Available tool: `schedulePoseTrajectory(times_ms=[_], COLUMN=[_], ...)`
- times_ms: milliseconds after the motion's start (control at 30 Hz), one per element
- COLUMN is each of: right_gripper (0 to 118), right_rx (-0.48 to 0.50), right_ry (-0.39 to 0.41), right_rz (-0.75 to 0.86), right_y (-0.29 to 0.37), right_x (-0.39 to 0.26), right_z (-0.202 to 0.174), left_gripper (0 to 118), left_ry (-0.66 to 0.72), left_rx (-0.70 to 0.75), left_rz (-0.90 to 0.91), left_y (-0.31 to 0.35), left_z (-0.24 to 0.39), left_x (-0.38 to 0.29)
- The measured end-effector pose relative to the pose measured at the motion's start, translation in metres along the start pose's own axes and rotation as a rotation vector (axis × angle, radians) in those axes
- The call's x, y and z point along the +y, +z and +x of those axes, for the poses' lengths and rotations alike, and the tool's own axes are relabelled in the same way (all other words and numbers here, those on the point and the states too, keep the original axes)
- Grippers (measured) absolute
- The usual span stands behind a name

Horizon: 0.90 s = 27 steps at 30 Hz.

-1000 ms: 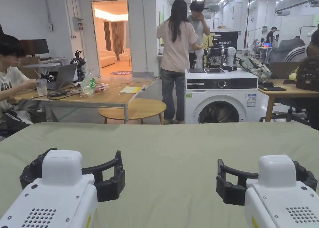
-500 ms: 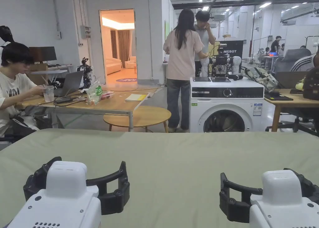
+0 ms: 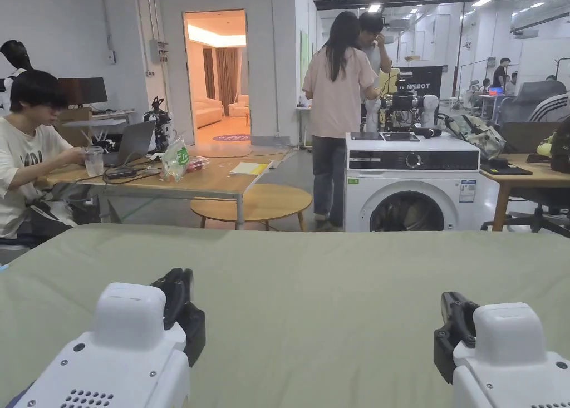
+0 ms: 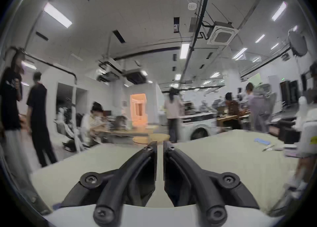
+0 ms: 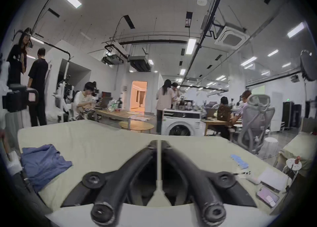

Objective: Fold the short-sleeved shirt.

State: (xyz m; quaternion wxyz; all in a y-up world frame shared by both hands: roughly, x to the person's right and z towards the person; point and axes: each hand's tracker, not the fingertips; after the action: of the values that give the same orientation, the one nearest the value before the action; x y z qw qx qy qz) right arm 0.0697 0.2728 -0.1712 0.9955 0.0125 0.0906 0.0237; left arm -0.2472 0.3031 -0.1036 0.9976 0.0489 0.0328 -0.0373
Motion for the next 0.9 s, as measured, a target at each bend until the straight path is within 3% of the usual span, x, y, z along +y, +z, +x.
schedulePoseTrajectory(times_ms=[67, 133, 200, 433, 633, 900], right_gripper=[0, 0, 0, 0, 0, 0], right_rx=[-0.010, -0.015, -0.002, 0.029, 0.108, 0.244], right_ry=[0.003, 0.026, 0.039, 0.005, -0.039, -0.032], right_rz=[0.007, 0.012, 0.011, 0.006, -0.009, -0.020], right_y=[0.003, 0.005, 0.005, -0.002, -0.016, -0.034], right_x=[-0.002, -0.003, -0.001, 0.003, -0.001, -0.006], right_z=[0.000, -0.005, -0.007, -0.013, -0.047, -0.106], left_gripper=[0, 0, 0, 0, 0, 0], left_ry=[0.060, 0.008, 0.021, -0.007, -0.018, -0.016], left_rx=[-0.053, 0.024, -0.005, 0.015, 0.134, 0.255], left_rz=[-0.023, -0.020, -0.018, -0.004, -0.047, -0.074], left_y=[-0.001, -0.002, -0.002, 0.007, 0.031, 0.061], left_z=[-0.006, -0.001, -0.004, -0.006, -0.042, -0.087], left_x=[-0.001, -0.003, -0.005, 0.001, -0.001, -0.002])
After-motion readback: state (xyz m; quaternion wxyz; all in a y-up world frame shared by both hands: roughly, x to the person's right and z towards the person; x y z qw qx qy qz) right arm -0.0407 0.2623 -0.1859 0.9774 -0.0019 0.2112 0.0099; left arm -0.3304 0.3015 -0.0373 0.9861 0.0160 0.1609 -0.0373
